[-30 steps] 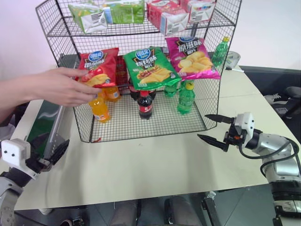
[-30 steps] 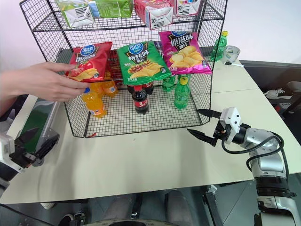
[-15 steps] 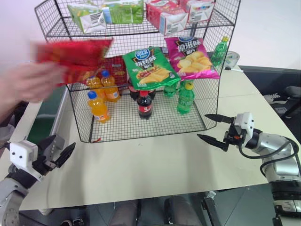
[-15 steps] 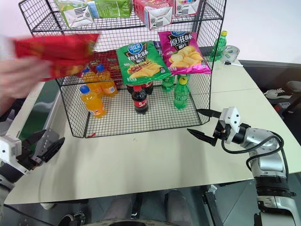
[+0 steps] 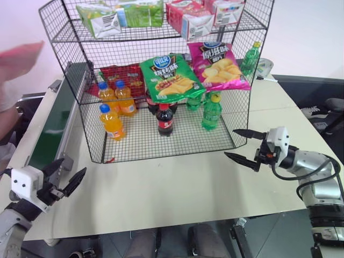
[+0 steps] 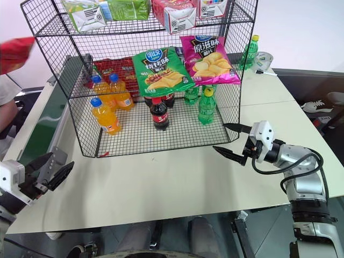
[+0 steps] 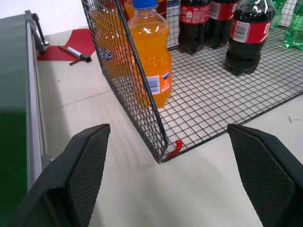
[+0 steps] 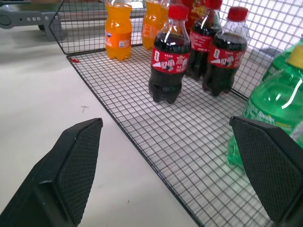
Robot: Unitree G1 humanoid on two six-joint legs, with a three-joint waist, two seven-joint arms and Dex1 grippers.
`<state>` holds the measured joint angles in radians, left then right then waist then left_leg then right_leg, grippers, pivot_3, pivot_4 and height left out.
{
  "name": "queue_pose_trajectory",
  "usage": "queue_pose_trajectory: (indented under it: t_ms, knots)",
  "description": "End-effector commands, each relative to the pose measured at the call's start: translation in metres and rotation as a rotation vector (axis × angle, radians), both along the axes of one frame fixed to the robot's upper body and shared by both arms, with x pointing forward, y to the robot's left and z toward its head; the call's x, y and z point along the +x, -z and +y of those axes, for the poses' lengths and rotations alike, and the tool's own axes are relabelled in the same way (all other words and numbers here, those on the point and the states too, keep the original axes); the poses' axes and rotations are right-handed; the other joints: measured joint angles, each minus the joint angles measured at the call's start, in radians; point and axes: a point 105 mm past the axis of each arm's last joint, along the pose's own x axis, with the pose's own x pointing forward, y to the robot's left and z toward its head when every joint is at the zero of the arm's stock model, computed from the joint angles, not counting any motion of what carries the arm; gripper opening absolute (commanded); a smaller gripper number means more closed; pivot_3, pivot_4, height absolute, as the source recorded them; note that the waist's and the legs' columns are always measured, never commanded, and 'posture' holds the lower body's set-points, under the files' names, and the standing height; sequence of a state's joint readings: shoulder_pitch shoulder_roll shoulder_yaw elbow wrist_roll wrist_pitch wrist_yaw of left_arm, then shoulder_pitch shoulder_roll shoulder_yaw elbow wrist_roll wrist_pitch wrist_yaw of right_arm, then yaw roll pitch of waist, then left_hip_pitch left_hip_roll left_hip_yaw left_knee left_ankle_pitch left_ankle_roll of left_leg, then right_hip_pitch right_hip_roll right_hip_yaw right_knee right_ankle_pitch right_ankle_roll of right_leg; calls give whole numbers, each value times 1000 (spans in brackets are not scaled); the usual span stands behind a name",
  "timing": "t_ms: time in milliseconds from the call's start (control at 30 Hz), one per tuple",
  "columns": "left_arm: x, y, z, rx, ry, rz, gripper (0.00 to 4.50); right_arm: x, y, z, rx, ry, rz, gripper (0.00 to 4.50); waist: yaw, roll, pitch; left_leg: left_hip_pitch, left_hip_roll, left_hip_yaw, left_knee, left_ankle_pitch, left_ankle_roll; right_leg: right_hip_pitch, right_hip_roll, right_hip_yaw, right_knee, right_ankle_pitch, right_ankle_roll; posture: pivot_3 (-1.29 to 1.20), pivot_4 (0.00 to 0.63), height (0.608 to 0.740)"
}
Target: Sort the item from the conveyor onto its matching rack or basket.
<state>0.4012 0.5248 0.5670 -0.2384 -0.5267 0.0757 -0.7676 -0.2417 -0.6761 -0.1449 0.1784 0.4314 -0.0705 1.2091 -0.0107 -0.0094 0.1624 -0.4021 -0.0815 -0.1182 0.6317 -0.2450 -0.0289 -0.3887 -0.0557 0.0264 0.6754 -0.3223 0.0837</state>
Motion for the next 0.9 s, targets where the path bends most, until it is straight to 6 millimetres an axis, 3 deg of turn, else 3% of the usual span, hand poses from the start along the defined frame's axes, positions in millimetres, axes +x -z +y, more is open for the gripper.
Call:
queue_pose_trajectory:
  t_ms: [33,533,700,900]
  knots:
    - [-1,-8,-1,30,1,-35,4121,1,-11,6,6,-19,-46,4500,0,0,0,0,0,0,0,0,0,0,0,0,0,0,0,0,150,740]
    - [0,-10,2,49,-6,-48,4121,-2,-12,9,4,-34,-50,4500,0,0,0,0,0,0,0,0,0,0,0,0,0,0,0,0,150,740]
    - [2,-22,22,126,-132,-136,4121,-4,-13,13,6,-55,-53,4500,0,0,0,0,0,0,0,0,0,0,0,0,0,0,0,0,150,740]
    - [0,-24,49,92,-350,-187,4121,-11,-25,37,43,-149,-67,4500,-1,0,0,0,0,0,0,0,0,0,0,0,0,0,0,0,150,740]
